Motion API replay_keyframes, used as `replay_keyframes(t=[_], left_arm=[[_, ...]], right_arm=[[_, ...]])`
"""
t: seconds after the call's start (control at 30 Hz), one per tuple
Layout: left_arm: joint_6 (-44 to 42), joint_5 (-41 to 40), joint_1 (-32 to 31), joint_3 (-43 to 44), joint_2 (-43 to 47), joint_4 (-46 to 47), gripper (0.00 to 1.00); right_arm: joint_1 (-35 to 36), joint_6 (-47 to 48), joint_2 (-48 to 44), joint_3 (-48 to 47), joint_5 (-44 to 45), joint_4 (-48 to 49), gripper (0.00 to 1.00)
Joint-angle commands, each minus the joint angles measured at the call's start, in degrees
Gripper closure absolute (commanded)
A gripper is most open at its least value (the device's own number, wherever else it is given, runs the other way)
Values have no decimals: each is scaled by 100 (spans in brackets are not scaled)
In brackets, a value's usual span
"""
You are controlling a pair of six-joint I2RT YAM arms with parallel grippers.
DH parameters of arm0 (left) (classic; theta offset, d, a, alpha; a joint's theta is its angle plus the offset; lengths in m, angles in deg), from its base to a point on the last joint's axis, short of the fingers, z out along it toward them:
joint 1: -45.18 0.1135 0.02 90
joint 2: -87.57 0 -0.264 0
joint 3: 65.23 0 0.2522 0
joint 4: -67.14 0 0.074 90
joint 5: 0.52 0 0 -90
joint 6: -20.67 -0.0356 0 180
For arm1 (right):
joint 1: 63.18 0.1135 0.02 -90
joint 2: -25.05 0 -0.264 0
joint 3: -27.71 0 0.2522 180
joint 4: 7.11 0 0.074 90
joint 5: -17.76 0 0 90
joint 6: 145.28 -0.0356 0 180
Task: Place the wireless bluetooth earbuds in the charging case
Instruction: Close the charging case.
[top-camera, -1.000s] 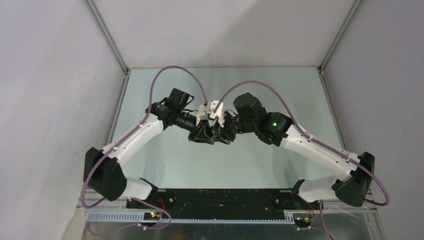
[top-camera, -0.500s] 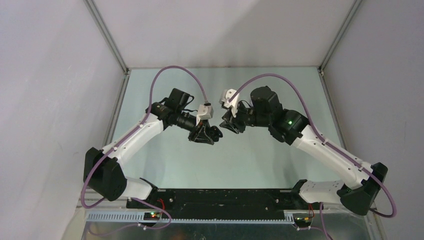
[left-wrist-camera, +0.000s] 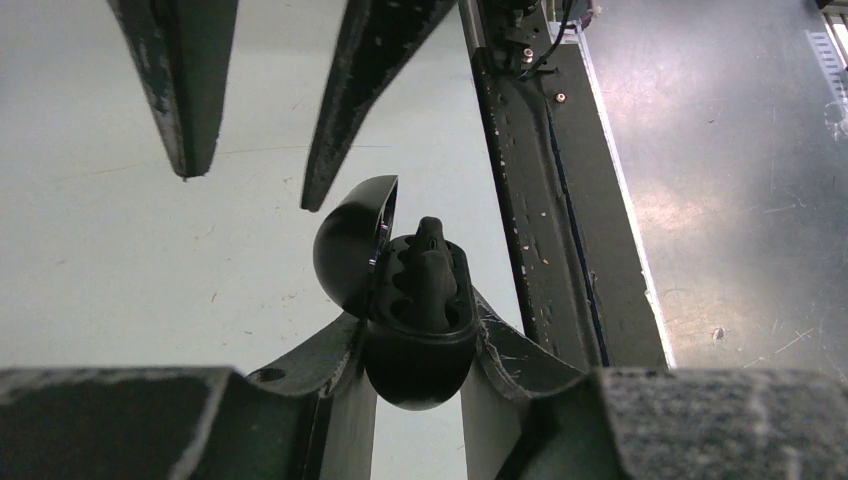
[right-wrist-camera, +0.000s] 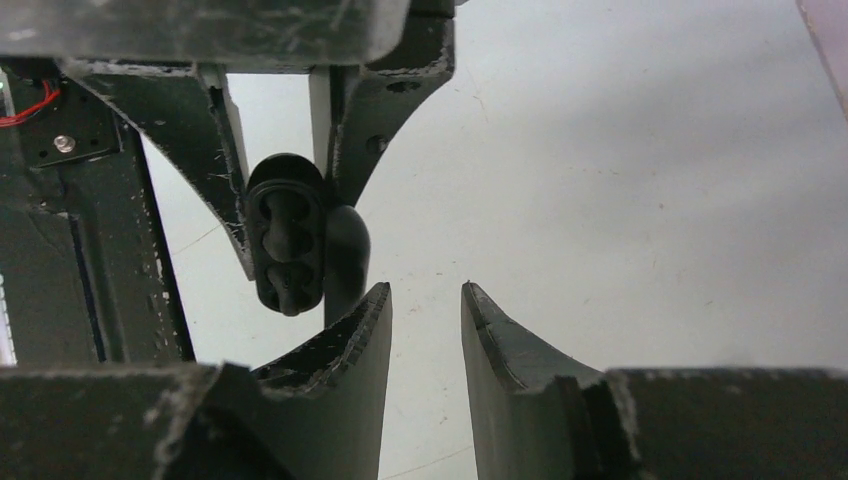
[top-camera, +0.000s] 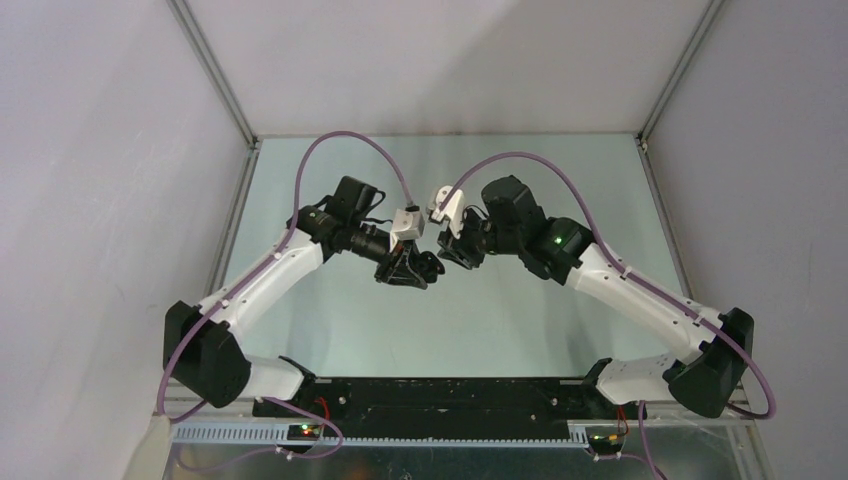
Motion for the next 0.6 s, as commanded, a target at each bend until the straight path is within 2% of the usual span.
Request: replay_keyframes(t=[0.0,0.4,0.57], left_arm=[[-138,153,-8,134,197,97,99],[-139,144,-11,126,132,125,99],[-68,83,-9,115,120,191,99]], right_arm=[[69,171,-93,-44,-313,-16,64],[99,303,-244,-41,-1115,-279,64],[73,298,-342,-47,-740,-195,63]])
